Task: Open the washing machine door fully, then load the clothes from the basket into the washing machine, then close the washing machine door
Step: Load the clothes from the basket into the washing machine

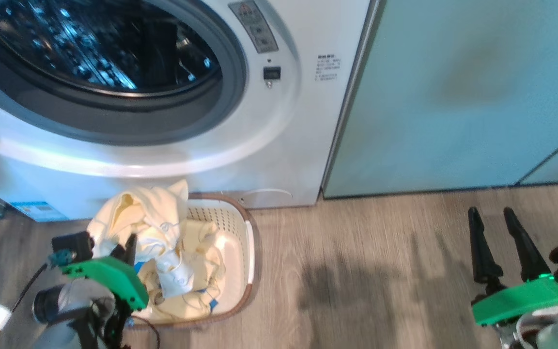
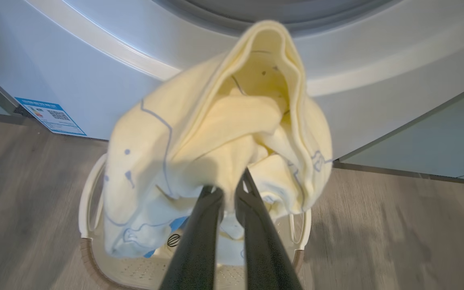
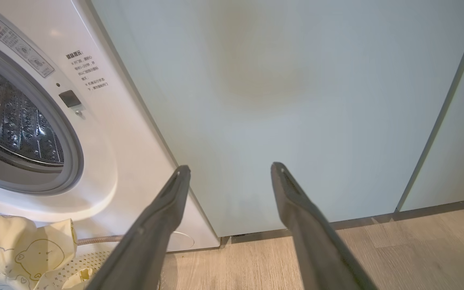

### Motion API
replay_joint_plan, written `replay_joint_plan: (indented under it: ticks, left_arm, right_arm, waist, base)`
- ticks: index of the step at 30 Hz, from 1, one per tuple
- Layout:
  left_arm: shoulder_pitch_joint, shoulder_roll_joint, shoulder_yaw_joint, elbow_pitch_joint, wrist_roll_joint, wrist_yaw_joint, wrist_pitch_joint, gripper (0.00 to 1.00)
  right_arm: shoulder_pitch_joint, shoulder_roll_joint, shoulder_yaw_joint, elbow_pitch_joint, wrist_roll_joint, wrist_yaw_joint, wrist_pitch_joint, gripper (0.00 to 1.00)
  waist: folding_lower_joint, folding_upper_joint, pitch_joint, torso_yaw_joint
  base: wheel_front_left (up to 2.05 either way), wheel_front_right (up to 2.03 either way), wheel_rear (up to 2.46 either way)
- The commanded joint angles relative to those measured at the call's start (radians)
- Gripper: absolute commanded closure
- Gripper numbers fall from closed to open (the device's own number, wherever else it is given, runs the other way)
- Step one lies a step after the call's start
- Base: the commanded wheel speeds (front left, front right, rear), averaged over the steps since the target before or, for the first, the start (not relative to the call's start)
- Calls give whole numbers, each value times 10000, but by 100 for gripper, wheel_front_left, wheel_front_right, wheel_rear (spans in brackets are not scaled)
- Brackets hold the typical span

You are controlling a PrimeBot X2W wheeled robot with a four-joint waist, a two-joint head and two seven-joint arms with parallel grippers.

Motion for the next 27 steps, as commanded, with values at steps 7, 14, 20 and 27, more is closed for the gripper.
replay_joint_plan:
  ticks: [7, 14, 20, 27]
  left_arm:
    - [1169, 468, 1444, -2233, 918, -9, -134, 100]
    - [2084, 300, 2208, -3726, 1251, -9, -135, 100]
    - [2603, 211, 2523, -4826, 1456, -9, -135, 100]
    - [3093, 198, 3031, -5746, 1610, -9, -135, 100]
  right_arm:
    - [338, -217, 103, -243, -9, 2, -94, 0]
    - [661, -222, 14, -259, -5, 2, -94, 0]
    - [817, -219, -7, -283, -19, 2, -94, 0]
    - [850, -228, -2, -275, -18, 2, -94, 0]
  waist:
    - [1, -1, -934, 232]
    - [1, -1, -1425, 302]
    - [1, -1, -1628, 389]
    - [1, -1, -1796, 438]
  base:
    - [0, 0, 0]
    - [0, 0, 0]
    - [0, 0, 0]
    - [0, 0, 0]
